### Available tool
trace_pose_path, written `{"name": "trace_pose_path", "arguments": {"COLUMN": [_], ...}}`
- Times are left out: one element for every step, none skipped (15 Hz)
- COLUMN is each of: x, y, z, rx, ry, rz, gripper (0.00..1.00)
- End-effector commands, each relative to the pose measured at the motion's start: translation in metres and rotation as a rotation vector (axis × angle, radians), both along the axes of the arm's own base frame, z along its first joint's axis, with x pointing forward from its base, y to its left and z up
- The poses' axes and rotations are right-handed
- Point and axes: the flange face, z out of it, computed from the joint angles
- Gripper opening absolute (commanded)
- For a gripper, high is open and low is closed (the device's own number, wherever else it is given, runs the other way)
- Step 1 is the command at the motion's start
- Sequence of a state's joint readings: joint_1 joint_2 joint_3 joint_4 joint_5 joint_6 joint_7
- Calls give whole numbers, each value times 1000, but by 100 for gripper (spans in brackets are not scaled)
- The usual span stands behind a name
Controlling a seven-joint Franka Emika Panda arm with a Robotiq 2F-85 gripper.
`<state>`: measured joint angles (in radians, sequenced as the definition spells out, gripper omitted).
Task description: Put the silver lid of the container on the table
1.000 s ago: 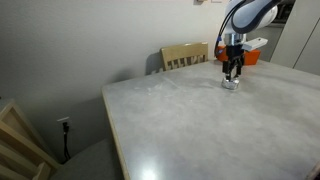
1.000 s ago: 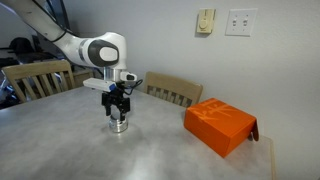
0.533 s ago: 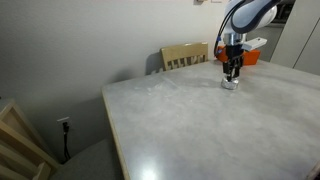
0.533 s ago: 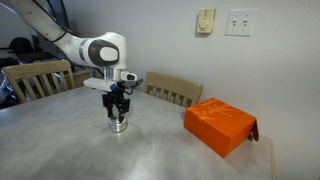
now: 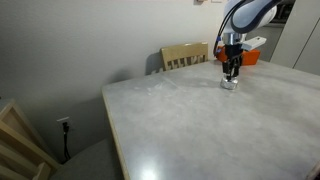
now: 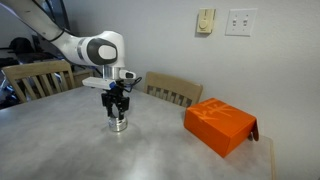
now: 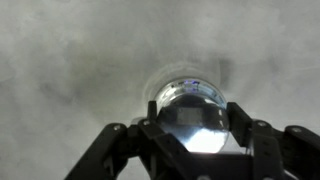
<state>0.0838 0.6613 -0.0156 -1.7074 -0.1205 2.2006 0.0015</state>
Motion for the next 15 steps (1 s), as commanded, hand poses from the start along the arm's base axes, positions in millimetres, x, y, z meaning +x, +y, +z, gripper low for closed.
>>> {"name": "trace_pose_path", "arguments": {"x": [-10,-10,-10,-11,-10,-10,-8,-7,-5,-3,0,0,1,3,5], "y": [14,20,25,31,37,42,48,52,57,62,67,72,78,80,82], "z": [14,17,18,20,20,20,17,15,11,5,-3,-10,-17,-19,-22], "rx": [-52,-71,-85,-93,-93,-90,-78,-58,-17,23,58,89,100,101,105], "ry": [-32,-35,-39,-40,-38,-36,-30,-22,-14,-8,16,46,82,104,133], "rz": [22,29,39,50,66,82,102,123,156,188,223,248,273,287,301], "gripper": [44,44,44,44,44,44,44,44,44,44,44,44,44,44,44]}}
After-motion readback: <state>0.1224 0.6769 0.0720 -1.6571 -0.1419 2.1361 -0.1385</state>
